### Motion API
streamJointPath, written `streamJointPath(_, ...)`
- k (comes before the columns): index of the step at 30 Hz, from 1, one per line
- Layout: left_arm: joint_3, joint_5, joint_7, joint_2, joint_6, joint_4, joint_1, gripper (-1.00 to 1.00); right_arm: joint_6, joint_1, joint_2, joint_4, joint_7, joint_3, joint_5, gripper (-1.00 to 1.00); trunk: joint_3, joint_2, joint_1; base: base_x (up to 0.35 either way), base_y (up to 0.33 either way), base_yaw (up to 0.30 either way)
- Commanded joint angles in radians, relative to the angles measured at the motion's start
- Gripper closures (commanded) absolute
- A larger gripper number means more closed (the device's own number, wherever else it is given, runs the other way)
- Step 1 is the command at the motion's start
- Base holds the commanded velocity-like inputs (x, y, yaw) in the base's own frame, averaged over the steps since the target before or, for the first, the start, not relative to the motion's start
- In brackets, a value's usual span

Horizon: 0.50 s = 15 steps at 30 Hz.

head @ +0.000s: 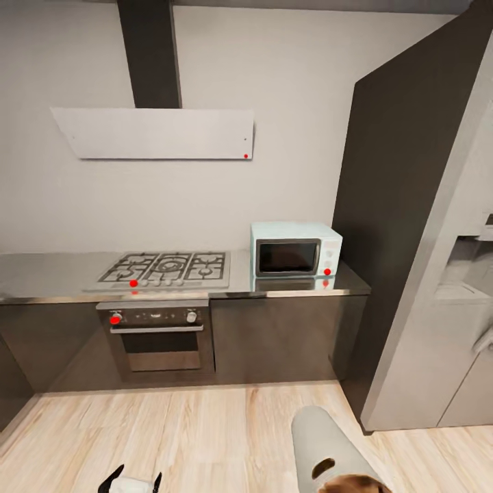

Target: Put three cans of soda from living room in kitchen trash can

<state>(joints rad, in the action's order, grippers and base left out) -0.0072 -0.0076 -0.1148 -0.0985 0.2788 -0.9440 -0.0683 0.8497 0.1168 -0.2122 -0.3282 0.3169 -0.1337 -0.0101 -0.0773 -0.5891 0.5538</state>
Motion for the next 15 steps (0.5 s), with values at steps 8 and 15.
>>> streamJointPath(8, -0.002, 0.004, -0.002, -0.008, -0.028, -0.055, 0.037, -1.0, -0.339, -0.008, 0.0, -0.512, 0.036, -0.005, 0.014, 1.0, 0.022, 0.049, -0.027, 0.0, 0.0, 0.0)
streamJointPath(15, -0.003, 0.002, -0.002, -0.009, -0.021, -0.054, 0.039, -1.0, -0.379, -0.076, 0.0, -0.589, 0.127, -0.013, 0.053, 1.0, 0.022, 0.049, -0.027, 0.0, 0.0, 0.0)
